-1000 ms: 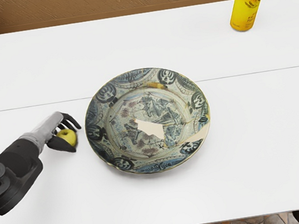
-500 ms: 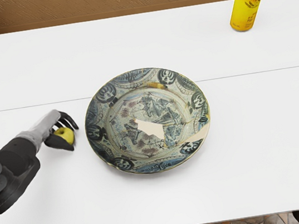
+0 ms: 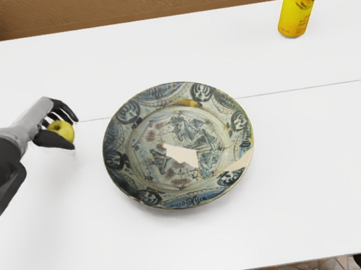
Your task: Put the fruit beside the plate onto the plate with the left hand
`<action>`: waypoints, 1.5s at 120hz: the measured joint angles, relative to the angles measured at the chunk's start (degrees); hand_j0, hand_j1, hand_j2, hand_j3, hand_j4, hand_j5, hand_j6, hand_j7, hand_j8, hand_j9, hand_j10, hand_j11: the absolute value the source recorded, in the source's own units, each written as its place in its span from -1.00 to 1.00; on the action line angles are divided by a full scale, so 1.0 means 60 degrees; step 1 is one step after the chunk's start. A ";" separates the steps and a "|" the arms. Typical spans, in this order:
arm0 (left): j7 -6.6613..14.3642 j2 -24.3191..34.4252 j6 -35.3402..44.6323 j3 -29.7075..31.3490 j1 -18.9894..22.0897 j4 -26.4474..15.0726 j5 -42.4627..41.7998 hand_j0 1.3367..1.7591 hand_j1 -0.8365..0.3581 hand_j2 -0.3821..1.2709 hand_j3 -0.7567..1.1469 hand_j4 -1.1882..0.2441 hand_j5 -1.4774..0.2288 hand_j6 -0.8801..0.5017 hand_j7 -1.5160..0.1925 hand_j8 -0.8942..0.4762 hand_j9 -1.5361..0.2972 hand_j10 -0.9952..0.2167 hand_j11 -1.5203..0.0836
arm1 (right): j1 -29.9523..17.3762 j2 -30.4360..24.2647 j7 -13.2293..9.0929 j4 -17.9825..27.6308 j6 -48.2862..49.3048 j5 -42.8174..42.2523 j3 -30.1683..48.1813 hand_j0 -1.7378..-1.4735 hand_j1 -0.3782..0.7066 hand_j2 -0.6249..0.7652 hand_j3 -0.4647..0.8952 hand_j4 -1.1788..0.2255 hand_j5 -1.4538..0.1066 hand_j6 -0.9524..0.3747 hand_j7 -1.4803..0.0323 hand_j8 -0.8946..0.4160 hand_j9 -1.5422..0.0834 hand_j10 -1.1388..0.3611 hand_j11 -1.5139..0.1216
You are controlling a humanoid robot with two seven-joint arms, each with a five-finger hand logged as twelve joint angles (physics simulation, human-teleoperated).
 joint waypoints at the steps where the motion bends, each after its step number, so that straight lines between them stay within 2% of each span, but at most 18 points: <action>1: 0.0000 0.0000 -0.0001 -0.0009 -0.0021 -0.0002 0.0000 0.50 -0.10 -0.15 -0.20 -0.29 -0.32 -0.52 -0.29 -0.35 -0.30 -0.34 -0.23 | 0.0003 0.0000 -0.0001 0.0000 0.0000 0.0001 0.0000 -0.40 -0.95 -0.10 -0.32 0.68 0.86 0.44 0.96 0.37 0.90 0.52 0.85; 49: 0.0000 -0.0203 -0.0134 -0.0123 -0.1207 -0.0027 -0.0288 0.51 -0.10 -0.12 -0.20 -0.29 -0.33 -0.53 -0.29 -0.36 -0.31 -0.35 -0.23 | 0.0036 0.0000 0.0002 0.0000 0.0026 0.0006 0.0006 -0.40 -0.95 -0.10 -0.32 0.68 0.86 0.44 0.96 0.37 0.90 0.52 0.85; 59: 0.0003 -0.0657 -0.0249 -0.0121 -0.1374 -0.0026 -0.0356 0.51 -0.10 -0.10 -0.20 -0.29 -0.33 -0.54 -0.29 -0.36 -0.30 -0.34 -0.23 | 0.0036 0.0000 0.0003 0.0000 0.0028 0.0005 0.0006 -0.40 -0.95 -0.10 -0.32 0.68 0.86 0.44 0.96 0.37 0.90 0.52 0.85; 62: 0.0002 -0.0791 -0.0280 -0.0120 -0.1448 -0.0026 -0.0367 0.50 -0.06 -0.20 -0.20 -0.29 -0.33 -0.53 -0.29 -0.36 -0.31 -0.35 -0.23 | 0.0036 0.0000 0.0002 0.0000 0.0028 0.0005 0.0006 -0.40 -0.95 -0.10 -0.32 0.68 0.86 0.44 0.96 0.37 0.90 0.52 0.85; 71: -0.0001 -0.1205 -0.0344 -0.0114 -0.1485 -0.0027 -0.0408 0.51 -0.10 -0.10 -0.20 -0.29 -0.33 -0.53 -0.29 -0.36 -0.31 -0.34 -0.23 | 0.0036 0.0000 -0.0001 0.0000 0.0029 0.0001 0.0006 -0.40 -0.95 -0.10 -0.32 0.68 0.86 0.43 0.96 0.37 0.90 0.52 0.85; 78: 0.0002 -0.1427 -0.0446 -0.0112 -0.1654 -0.0027 -0.0471 0.51 -0.07 -0.17 -0.20 -0.28 -0.33 -0.53 -0.29 -0.36 -0.31 -0.34 -0.23 | 0.0036 0.0000 0.0002 0.0002 0.0029 -0.0003 0.0006 -0.40 -0.95 -0.10 -0.32 0.68 0.86 0.44 0.96 0.37 0.90 0.52 0.85; 95: 0.0002 -0.2077 -0.0612 -0.0110 -0.1892 -0.0027 -0.0698 0.51 -0.10 -0.12 -0.20 -0.28 -0.34 -0.54 -0.29 -0.36 -0.31 -0.35 -0.23 | 0.0039 0.0000 0.0000 0.0016 0.0036 -0.0007 0.0006 -0.40 -0.95 -0.10 -0.32 0.68 0.86 0.44 0.96 0.37 0.90 0.52 0.85; 105: 0.0004 -0.2537 -0.0651 -0.0108 -0.1931 -0.0024 -0.0879 0.51 -0.08 -0.14 -0.20 -0.28 -0.34 -0.56 -0.30 -0.37 -0.31 -0.34 -0.22 | 0.0046 0.0000 0.0000 0.0023 0.0043 -0.0008 0.0006 -0.40 -0.95 -0.10 -0.32 0.68 0.86 0.44 0.96 0.37 0.90 0.52 0.85; 120: 0.0006 -0.3230 -0.0670 -0.0051 -0.1857 0.0013 -0.1077 0.51 -0.11 -0.07 -0.20 -0.28 -0.34 -0.55 -0.30 -0.36 -0.31 -0.33 -0.22 | 0.0049 0.0000 0.0001 0.0027 0.0054 -0.0008 0.0006 -0.40 -0.95 -0.10 -0.32 0.68 0.86 0.44 0.96 0.37 0.90 0.52 0.85; 122: 0.0003 -0.3324 -0.0676 -0.0040 -0.1840 0.0030 -0.1100 0.51 -0.10 -0.11 -0.20 -0.28 -0.34 -0.55 -0.30 -0.35 -0.31 -0.32 -0.22 | 0.0050 0.0000 0.0000 0.0028 0.0055 -0.0008 0.0006 -0.40 -0.95 -0.10 -0.32 0.68 0.86 0.44 0.96 0.37 0.90 0.52 0.85; 125: 0.0002 -0.3372 -0.0682 -0.0019 -0.1809 0.0063 -0.1126 0.51 -0.04 -0.19 -0.20 -0.27 -0.35 -0.55 -0.31 -0.36 -0.32 -0.34 -0.22 | 0.0050 0.0000 0.0001 0.0028 0.0055 -0.0008 0.0006 -0.40 -0.95 -0.10 -0.32 0.68 0.86 0.44 0.96 0.37 0.90 0.52 0.85; 127: 0.0005 -0.3393 -0.0681 -0.0008 -0.1805 0.0084 -0.1132 0.51 -0.07 -0.11 -0.20 -0.27 -0.35 -0.56 -0.31 -0.38 -0.32 -0.37 -0.22 | 0.0050 0.0000 0.0002 0.0028 0.0056 -0.0008 0.0006 -0.40 -0.95 -0.10 -0.32 0.68 0.86 0.44 0.96 0.37 0.90 0.52 0.85; 138: 0.0006 -0.3557 -0.0677 0.0119 -0.1599 0.0248 -0.1137 0.50 -0.08 -0.10 -0.20 -0.28 -0.36 -0.57 -0.32 -0.36 -0.32 -0.34 -0.24 | 0.0050 0.0000 0.0004 0.0029 0.0058 -0.0008 0.0006 -0.40 -0.95 -0.10 -0.32 0.68 0.86 0.44 0.96 0.37 0.90 0.52 0.85; 143: 0.0003 -0.3553 -0.0673 0.0160 -0.1543 0.0305 -0.1136 0.50 -0.06 -0.16 -0.20 -0.29 -0.37 -0.56 -0.33 -0.36 -0.33 -0.31 -0.25 | 0.0051 0.0000 0.0005 0.0029 0.0058 -0.0008 0.0006 -0.40 -0.95 -0.10 -0.32 0.68 0.86 0.44 0.96 0.37 0.90 0.52 0.85; 154: 0.0005 -0.3572 -0.0662 0.0211 -0.1380 0.0416 -0.1123 0.50 -0.08 -0.11 -0.20 -0.29 -0.37 -0.56 -0.32 -0.36 -0.33 -0.31 -0.25 | 0.0051 0.0000 0.0004 0.0037 0.0058 -0.0008 0.0006 -0.40 -0.95 -0.10 -0.32 0.68 0.86 0.44 0.96 0.37 0.90 0.52 0.85; 158: 0.0004 -0.3608 -0.0645 0.0209 -0.1376 0.0439 -0.1122 0.51 -0.05 -0.15 -0.20 -0.24 -0.30 -0.53 -0.26 -0.35 -0.27 -0.30 -0.18 | 0.0051 0.0000 0.0005 0.0039 0.0058 -0.0008 0.0006 -0.40 -0.95 -0.10 -0.32 0.68 0.86 0.44 0.96 0.37 0.90 0.52 0.85; 169: 0.0000 -0.3617 -0.0588 0.0150 -0.1423 0.0466 -0.1134 0.51 0.26 -0.28 -0.20 0.04 0.02 -0.29 0.06 -0.16 0.03 -0.01 0.15 | 0.0075 0.0000 -0.0001 0.0050 0.0059 -0.0008 0.0006 -0.40 -0.95 -0.10 -0.32 0.68 0.86 0.44 0.96 0.37 0.90 0.52 0.85; 180: -0.0002 -0.3652 -0.0564 0.0125 -0.1437 0.0470 -0.1146 0.51 0.47 -0.37 -0.20 0.23 0.24 -0.12 0.28 -0.03 0.22 0.18 0.38 | 0.0095 0.0000 0.0001 0.0060 0.0061 -0.0004 0.0006 -0.40 -0.95 -0.10 -0.32 0.68 0.86 0.44 0.96 0.37 0.90 0.52 0.85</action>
